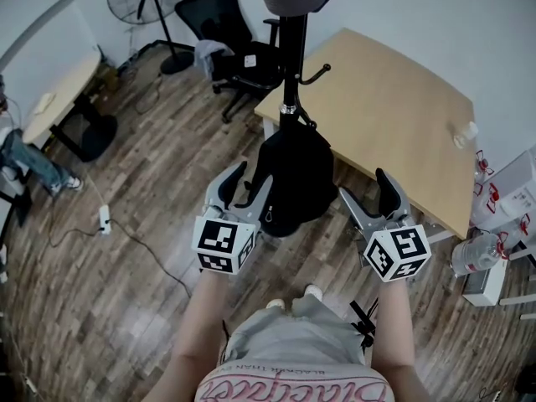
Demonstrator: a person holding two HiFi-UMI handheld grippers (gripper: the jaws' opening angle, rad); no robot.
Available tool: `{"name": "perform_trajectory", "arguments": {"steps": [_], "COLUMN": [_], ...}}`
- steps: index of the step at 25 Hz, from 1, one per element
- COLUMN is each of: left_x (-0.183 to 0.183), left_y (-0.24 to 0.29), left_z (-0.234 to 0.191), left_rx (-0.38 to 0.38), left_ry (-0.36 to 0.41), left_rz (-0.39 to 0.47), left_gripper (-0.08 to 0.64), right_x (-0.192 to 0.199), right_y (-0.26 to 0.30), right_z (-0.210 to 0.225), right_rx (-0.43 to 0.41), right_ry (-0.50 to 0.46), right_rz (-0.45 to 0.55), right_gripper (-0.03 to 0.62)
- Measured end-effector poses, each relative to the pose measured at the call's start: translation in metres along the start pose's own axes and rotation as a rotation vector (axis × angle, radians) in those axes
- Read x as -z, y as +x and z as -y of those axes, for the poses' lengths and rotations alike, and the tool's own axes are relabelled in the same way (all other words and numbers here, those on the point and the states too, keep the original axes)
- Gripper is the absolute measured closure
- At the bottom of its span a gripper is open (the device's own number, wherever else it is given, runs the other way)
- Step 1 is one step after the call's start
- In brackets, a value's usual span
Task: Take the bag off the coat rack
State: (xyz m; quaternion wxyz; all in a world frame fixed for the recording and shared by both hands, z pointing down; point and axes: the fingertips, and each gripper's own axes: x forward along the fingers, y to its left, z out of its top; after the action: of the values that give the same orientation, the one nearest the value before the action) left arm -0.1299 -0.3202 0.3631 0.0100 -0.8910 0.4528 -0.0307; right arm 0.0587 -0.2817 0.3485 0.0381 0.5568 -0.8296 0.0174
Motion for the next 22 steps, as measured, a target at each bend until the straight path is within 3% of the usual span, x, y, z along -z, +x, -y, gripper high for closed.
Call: {"name": "perform_trajectory", "arguments": {"steps": [4, 7, 14, 22], "left_x": [0.012, 0.027, 0.061, 0.098], "left_y": [0.01, 0.021, 0.052, 0.088], "left_z": [-0.002, -0.004, -0.016, -0.019], "left_rx": [0.004, 0.002, -0.04, -0.018], "left_ry": [-0.01, -0.029, -0.059, -0.061], "left_rz": [-0.045, -0.082, -0.166, -0.237], "left_gripper": [0.2, 0.17, 0.169, 0.216], "right_x": [0.014, 0.03, 0.073, 0.118], "right_y": [0.019, 0.035, 0.079, 0.127], "right_z": [-0.004, -0.002, 0.018, 0.024], "right_rx": [-0.061, -0.088, -0.154, -0.259], "right_ry": [-0.05, -0.067, -0.052, -0.085], "right_rz": [-0.071, -0.115, -0.193, -0.297], "right_gripper": [0.181, 0.183, 0.192, 0.221]}}
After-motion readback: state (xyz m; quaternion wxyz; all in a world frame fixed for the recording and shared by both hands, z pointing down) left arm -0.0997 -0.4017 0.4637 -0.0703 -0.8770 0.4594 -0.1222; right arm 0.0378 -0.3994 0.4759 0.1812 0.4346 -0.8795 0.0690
